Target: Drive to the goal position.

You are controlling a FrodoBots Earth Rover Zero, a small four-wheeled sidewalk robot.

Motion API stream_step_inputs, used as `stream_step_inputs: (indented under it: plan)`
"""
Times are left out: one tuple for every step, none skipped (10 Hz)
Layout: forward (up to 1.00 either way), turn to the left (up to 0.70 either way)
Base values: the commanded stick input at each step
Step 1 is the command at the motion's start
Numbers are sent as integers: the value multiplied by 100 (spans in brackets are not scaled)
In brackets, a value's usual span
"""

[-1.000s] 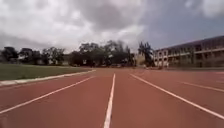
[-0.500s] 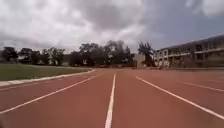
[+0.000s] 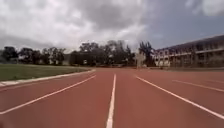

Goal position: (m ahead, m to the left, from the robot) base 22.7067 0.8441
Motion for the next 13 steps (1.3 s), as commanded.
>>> stream_step_inputs:
  plan:
    - [60, 0]
    - [60, 0]
    - [60, 0]
    - [60, 0]
    - [60, 0]
    - [60, 0]
    - [60, 0]
    - [60, 0]
    - [60, 0]
    - [60, 0]
    - [60, 0]
    - [60, 0]
    - [60, 0]
